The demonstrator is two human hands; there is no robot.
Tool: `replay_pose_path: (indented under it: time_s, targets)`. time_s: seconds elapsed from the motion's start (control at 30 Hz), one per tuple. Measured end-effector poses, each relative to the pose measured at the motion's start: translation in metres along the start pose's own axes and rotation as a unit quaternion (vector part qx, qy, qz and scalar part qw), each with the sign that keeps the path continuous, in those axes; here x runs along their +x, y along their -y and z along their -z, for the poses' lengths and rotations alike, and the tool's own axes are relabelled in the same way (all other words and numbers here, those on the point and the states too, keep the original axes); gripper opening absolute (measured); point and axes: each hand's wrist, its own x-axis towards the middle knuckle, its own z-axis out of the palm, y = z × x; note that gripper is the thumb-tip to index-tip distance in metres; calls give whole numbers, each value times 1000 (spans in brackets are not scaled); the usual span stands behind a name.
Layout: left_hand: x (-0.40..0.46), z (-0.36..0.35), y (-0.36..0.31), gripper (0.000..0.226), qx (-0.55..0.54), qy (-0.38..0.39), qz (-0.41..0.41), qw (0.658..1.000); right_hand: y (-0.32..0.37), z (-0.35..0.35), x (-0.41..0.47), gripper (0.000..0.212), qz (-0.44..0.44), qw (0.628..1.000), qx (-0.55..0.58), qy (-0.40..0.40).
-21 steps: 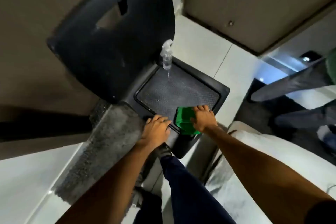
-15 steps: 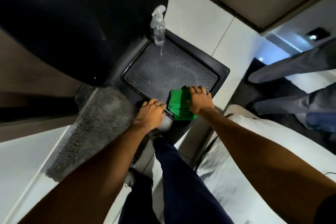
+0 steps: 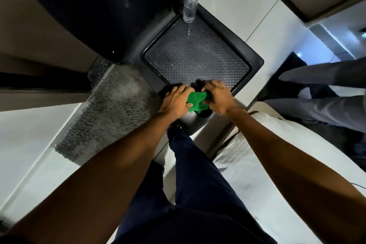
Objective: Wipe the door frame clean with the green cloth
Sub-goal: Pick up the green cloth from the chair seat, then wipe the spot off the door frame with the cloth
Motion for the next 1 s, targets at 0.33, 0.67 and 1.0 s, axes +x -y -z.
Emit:
replay_pose_path:
  time_s: [0.33, 0.67, 1.0]
  targets:
    - [-96, 46, 56, 33, -279, -152, 117, 941, 89, 6, -24, 35, 1, 962, 272, -16]
    - [-237, 111, 130, 33, -456, -492, 142, 728, 287, 18, -48, 34, 185, 941, 259, -112]
    - [-419, 232, 170, 23, -217, -748, 107, 618, 509, 63, -131, 37, 448, 836, 199, -245]
